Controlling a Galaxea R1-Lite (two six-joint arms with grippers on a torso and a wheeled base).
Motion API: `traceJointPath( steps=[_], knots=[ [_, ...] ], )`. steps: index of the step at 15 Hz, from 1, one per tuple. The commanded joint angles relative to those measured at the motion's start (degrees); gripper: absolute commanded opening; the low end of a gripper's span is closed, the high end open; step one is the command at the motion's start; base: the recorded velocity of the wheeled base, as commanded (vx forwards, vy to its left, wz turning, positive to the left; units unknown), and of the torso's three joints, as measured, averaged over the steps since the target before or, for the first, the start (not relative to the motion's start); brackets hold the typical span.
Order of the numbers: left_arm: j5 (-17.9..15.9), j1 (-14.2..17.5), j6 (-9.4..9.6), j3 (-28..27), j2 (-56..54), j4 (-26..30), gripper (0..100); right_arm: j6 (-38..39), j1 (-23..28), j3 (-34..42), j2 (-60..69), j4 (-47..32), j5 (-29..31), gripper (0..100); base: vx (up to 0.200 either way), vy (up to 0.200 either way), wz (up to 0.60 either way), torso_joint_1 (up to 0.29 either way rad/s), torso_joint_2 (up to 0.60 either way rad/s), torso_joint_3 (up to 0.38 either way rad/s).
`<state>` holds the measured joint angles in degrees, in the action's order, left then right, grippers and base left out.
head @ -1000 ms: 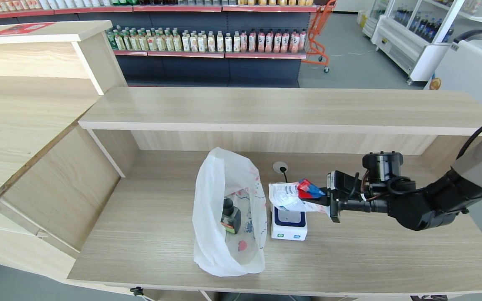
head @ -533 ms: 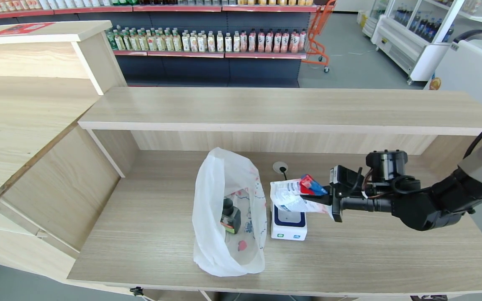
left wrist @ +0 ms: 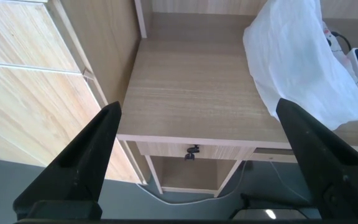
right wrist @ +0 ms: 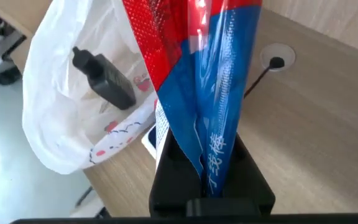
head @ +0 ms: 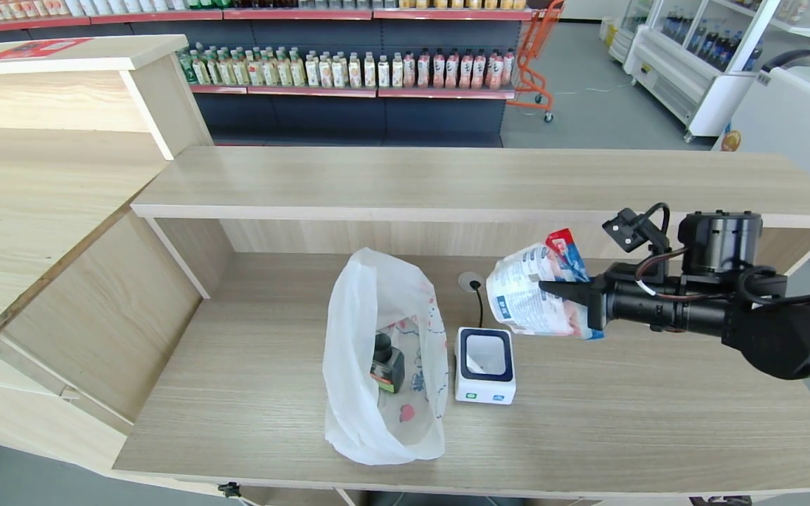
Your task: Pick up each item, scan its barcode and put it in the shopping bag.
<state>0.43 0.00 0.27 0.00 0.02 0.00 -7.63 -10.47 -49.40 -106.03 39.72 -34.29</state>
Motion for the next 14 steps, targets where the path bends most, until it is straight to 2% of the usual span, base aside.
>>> traceJointPath(
  steps=[1, 7, 8, 9, 14],
  knots=[
    [0.0, 0.0, 0.00, 0.0, 0.0, 0.0, 100, 3.4, -3.9, -0.7, 3.5, -1.1, 3.6, 0, 0.000, 0.000, 0.00, 0.000, 0.00, 0.000],
    [0.0, 0.0, 0.00, 0.0, 0.1, 0.0, 100, 4.2, -12.4, -9.1, -9.4, -1.5, 2.4, 0, 0.000, 0.000, 0.00, 0.000, 0.00, 0.000],
    [0.0, 0.0, 0.00, 0.0, 0.1, 0.0, 100, 4.4, -12.2, -10.7, -10.9, -1.5, -4.2, 0, 0.000, 0.000, 0.00, 0.000, 0.00, 0.000],
    [0.0, 0.0, 0.00, 0.0, 0.1, 0.0, 100, 4.4, -11.1, -12.0, -12.4, -1.7, -8.2, 0, 0.000, 0.000, 0.00, 0.000, 0.00, 0.000],
    [0.0, 0.0, 0.00, 0.0, 0.1, 0.0, 100, 4.5, -10.0, -13.8, -16.9, -1.8, -7.0, 0, 0.000, 0.000, 0.00, 0.000, 0.00, 0.000]
  ],
)
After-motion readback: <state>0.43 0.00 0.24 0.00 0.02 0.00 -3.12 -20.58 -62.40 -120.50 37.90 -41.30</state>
